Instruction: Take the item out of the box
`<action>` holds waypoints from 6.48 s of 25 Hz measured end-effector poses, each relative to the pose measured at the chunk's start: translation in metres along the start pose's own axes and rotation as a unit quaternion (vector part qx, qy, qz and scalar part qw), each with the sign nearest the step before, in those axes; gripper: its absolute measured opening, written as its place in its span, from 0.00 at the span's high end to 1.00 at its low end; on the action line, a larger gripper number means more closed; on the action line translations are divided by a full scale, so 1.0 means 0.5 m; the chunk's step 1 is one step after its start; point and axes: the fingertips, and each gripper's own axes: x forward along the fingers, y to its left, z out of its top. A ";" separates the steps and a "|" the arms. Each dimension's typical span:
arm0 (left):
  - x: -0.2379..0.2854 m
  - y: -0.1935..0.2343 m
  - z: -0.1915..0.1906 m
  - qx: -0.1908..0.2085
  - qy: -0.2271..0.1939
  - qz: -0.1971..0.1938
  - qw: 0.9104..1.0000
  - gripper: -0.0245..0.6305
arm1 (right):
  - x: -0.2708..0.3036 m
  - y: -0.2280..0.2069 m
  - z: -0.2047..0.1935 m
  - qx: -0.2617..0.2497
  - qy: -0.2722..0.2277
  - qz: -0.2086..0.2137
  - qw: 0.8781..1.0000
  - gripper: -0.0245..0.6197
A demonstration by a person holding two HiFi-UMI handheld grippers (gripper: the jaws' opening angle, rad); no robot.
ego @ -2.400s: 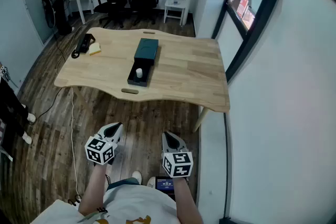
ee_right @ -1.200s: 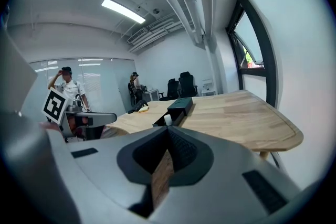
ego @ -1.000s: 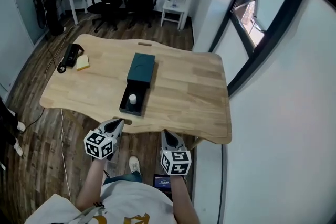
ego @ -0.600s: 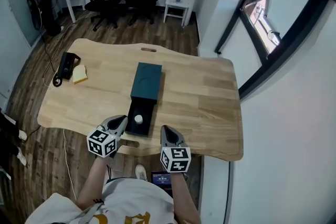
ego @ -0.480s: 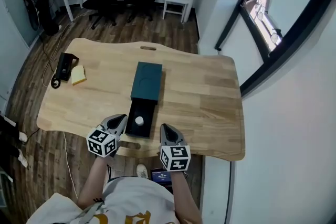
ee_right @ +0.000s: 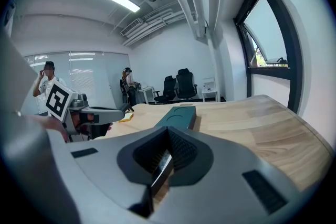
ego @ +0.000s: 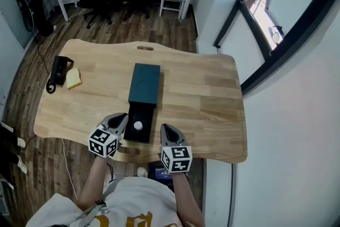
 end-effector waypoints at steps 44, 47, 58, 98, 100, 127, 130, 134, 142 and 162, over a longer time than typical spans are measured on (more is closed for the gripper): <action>0.122 -0.043 -0.252 0.001 0.203 -0.070 0.977 0.64 | 0.092 -0.092 -0.159 0.012 0.096 0.001 0.995 0.95; 0.130 -0.046 -0.267 0.010 0.218 -0.075 0.973 0.64 | 0.095 -0.106 -0.174 0.015 0.105 -0.004 0.994 0.95; 0.148 -0.052 -0.293 0.067 0.265 -0.085 0.958 0.64 | 0.100 -0.139 -0.190 0.013 0.120 -0.014 0.993 0.95; 0.106 -0.042 -0.104 0.018 0.146 -0.058 0.987 0.70 | 0.027 -0.087 -0.049 -0.028 0.038 -0.037 0.998 0.95; 0.101 -0.045 -0.085 0.020 0.133 -0.057 0.989 0.70 | 0.024 -0.080 -0.042 -0.032 0.034 -0.036 0.998 0.95; 0.071 -0.065 0.024 0.017 0.068 -0.035 0.997 0.70 | -0.012 -0.087 0.025 -0.036 -0.009 -0.032 0.999 0.95; 0.068 -0.062 0.053 -0.002 0.037 -0.033 0.999 0.70 | -0.016 -0.092 0.035 -0.035 -0.014 -0.033 0.999 0.95; 0.064 -0.057 0.078 -0.010 0.012 -0.028 0.999 0.70 | -0.018 -0.090 0.043 -0.038 -0.018 -0.029 0.999 0.95; 0.064 -0.064 0.068 -0.011 0.019 -0.028 0.999 0.70 | -0.024 -0.090 0.042 -0.042 -0.019 -0.027 0.999 0.95; 0.064 -0.086 0.059 -0.005 0.022 -0.037 0.999 0.70 | -0.039 -0.104 0.023 -0.035 -0.016 -0.029 0.999 0.95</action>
